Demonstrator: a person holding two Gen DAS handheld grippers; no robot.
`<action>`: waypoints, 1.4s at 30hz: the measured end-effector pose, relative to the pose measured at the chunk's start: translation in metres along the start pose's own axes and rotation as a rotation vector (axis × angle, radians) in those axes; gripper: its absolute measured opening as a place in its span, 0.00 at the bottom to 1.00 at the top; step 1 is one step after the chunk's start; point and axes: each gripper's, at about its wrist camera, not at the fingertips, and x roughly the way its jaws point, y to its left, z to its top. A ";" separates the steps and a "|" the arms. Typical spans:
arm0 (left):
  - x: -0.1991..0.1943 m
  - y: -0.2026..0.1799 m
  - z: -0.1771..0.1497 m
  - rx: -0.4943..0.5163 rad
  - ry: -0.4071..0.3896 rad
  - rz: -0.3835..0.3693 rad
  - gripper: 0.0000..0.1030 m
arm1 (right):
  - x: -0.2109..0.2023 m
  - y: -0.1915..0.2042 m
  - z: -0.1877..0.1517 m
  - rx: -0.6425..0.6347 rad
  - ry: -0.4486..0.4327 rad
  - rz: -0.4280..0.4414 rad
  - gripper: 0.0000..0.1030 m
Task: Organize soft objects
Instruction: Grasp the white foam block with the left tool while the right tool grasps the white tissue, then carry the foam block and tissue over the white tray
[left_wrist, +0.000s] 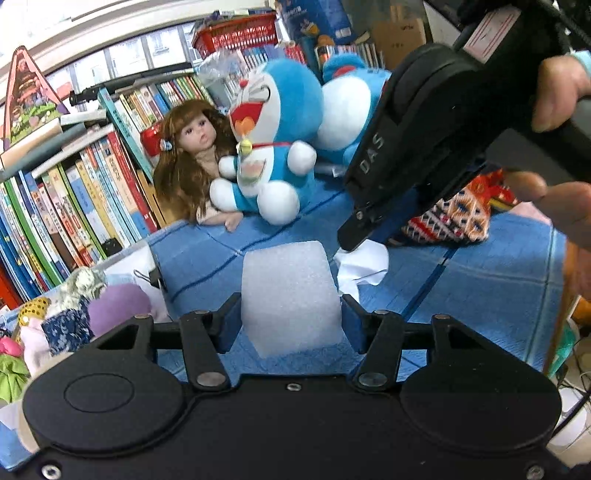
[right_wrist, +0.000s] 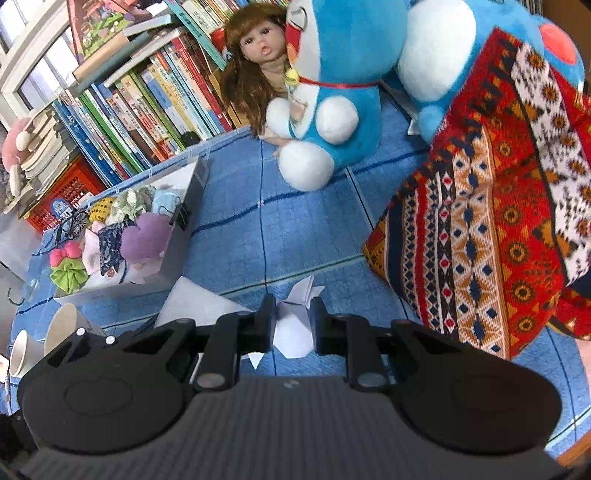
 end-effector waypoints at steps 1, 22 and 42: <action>-0.005 0.001 0.003 0.000 -0.005 -0.001 0.52 | -0.003 0.003 0.001 -0.005 -0.005 -0.002 0.23; -0.099 0.145 0.026 -0.157 0.009 0.133 0.52 | -0.036 0.135 0.027 -0.170 -0.113 0.067 0.23; -0.092 0.324 -0.009 -0.427 0.245 0.041 0.52 | 0.023 0.234 0.048 -0.219 -0.068 0.091 0.23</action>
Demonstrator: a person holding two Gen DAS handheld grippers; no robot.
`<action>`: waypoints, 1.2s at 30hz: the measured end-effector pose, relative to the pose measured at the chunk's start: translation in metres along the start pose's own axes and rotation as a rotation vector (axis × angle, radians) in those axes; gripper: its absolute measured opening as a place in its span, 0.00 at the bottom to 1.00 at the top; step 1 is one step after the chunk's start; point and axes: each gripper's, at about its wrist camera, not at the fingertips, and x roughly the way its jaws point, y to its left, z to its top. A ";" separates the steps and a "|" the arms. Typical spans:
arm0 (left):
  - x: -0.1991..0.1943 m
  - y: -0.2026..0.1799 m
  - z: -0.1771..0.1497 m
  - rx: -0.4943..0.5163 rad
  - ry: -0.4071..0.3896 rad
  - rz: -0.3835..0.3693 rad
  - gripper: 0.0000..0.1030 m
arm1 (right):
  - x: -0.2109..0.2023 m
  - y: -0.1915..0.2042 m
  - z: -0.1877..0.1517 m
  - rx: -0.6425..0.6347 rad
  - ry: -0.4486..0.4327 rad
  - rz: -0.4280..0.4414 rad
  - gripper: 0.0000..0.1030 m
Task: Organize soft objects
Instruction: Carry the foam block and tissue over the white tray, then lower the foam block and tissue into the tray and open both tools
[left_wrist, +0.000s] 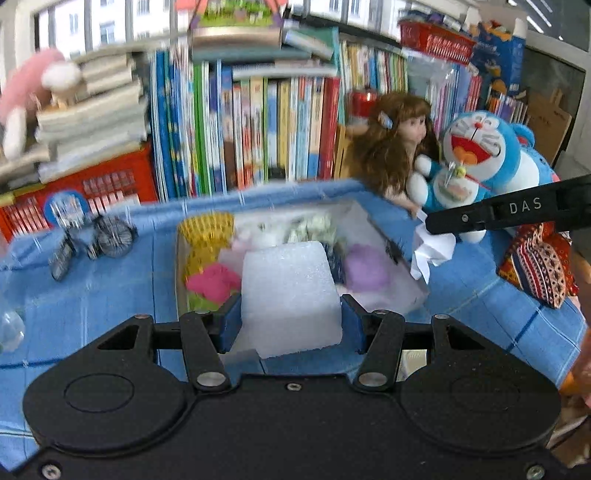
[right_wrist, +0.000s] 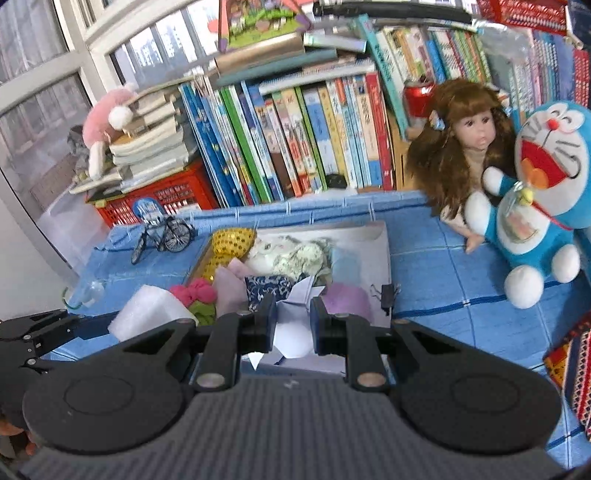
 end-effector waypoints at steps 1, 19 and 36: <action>0.006 0.005 0.001 -0.007 0.023 -0.011 0.52 | 0.006 0.002 0.000 -0.001 0.010 -0.006 0.23; 0.104 0.044 0.017 -0.090 0.252 -0.065 0.52 | 0.111 0.008 0.007 0.030 0.244 -0.011 0.23; 0.148 0.045 0.033 -0.040 0.247 -0.023 0.52 | 0.156 0.008 0.017 0.047 0.271 -0.061 0.23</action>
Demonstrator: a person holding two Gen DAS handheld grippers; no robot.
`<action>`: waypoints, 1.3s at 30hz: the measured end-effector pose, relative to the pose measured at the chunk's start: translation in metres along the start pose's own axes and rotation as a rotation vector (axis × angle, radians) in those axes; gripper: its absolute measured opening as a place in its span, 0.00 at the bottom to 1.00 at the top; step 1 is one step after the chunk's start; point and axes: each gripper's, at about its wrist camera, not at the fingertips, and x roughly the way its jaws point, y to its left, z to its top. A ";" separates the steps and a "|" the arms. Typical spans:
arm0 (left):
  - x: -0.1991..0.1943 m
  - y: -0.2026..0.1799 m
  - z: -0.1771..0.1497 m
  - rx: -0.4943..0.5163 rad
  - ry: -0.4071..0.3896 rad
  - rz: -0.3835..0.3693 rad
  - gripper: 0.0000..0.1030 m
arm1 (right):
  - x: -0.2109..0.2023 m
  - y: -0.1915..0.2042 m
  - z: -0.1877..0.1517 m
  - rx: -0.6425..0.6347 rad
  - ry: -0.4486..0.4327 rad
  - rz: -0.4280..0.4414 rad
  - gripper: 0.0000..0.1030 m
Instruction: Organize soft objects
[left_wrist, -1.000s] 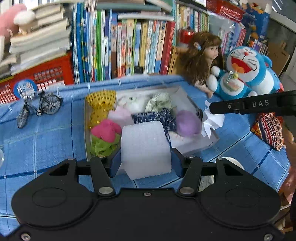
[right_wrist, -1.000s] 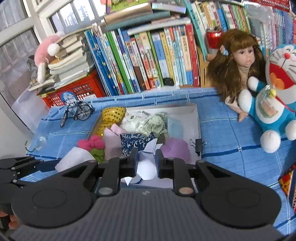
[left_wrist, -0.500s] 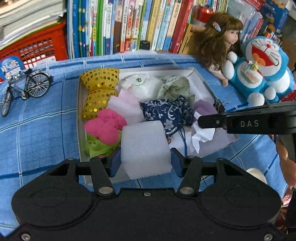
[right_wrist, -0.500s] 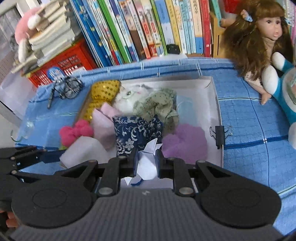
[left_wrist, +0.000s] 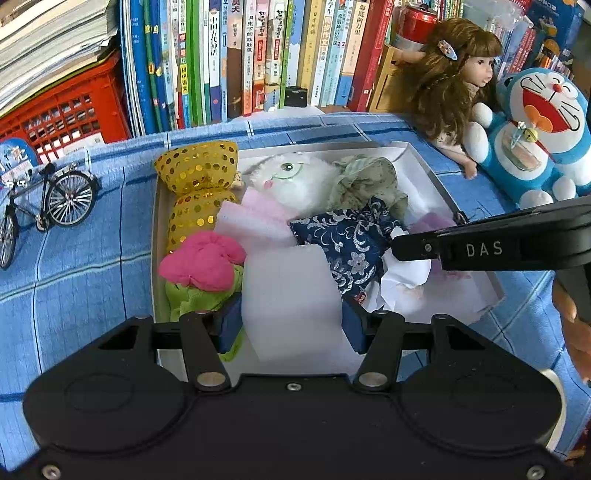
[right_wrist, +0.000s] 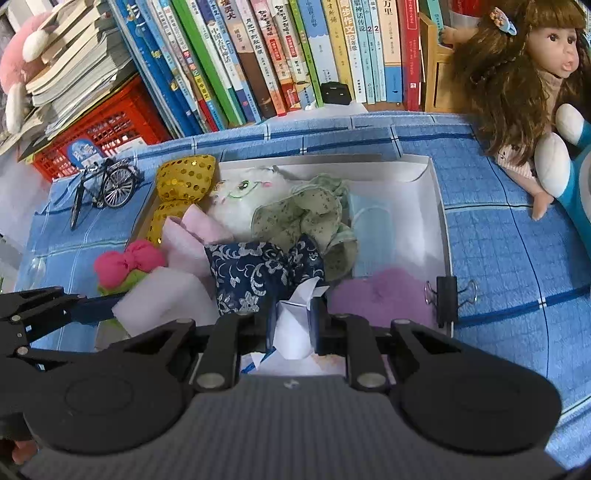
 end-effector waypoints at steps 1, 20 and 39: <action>0.001 0.000 0.000 -0.001 -0.002 0.005 0.52 | 0.001 0.000 0.001 0.006 -0.010 0.005 0.22; -0.005 -0.007 -0.011 0.016 -0.009 0.045 0.68 | -0.003 0.011 -0.014 -0.087 0.002 0.086 0.52; -0.103 -0.031 -0.049 0.010 -0.251 0.102 0.82 | -0.100 0.018 -0.047 -0.165 -0.251 0.058 0.67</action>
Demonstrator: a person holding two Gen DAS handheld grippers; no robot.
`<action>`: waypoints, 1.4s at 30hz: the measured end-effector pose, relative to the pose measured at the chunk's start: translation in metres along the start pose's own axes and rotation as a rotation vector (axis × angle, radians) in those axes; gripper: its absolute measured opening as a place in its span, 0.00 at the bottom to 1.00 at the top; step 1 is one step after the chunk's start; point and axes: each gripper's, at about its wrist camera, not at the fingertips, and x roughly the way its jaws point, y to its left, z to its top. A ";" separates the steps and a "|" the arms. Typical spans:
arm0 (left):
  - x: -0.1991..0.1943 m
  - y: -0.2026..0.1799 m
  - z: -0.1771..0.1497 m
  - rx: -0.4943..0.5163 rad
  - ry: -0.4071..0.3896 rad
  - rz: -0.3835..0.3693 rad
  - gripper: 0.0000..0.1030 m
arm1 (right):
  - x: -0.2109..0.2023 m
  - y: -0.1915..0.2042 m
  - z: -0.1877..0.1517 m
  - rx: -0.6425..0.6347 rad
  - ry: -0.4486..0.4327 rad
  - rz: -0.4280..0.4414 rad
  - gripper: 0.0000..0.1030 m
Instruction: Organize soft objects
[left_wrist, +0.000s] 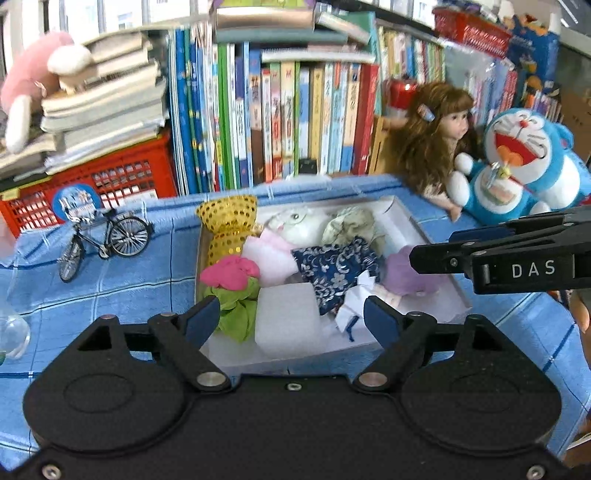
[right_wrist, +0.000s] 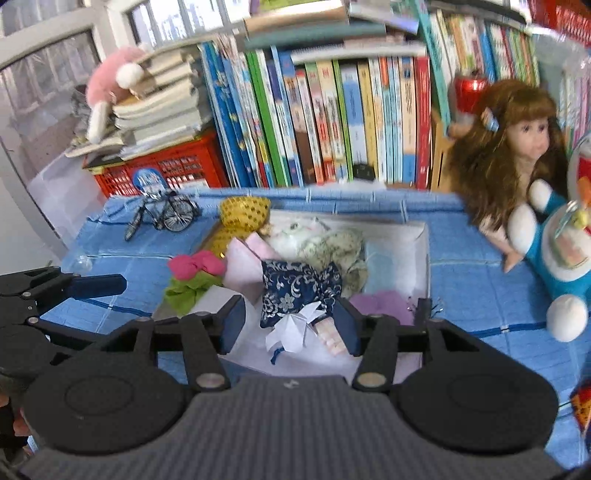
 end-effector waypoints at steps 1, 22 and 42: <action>-0.007 -0.002 -0.002 0.001 -0.015 -0.001 0.82 | -0.006 0.001 -0.002 -0.007 -0.014 0.000 0.68; -0.109 -0.034 -0.103 0.020 -0.251 0.033 0.90 | -0.117 0.012 -0.096 -0.108 -0.325 -0.046 0.85; -0.128 -0.027 -0.201 -0.071 -0.277 0.099 0.93 | -0.120 0.025 -0.191 -0.135 -0.416 -0.126 1.00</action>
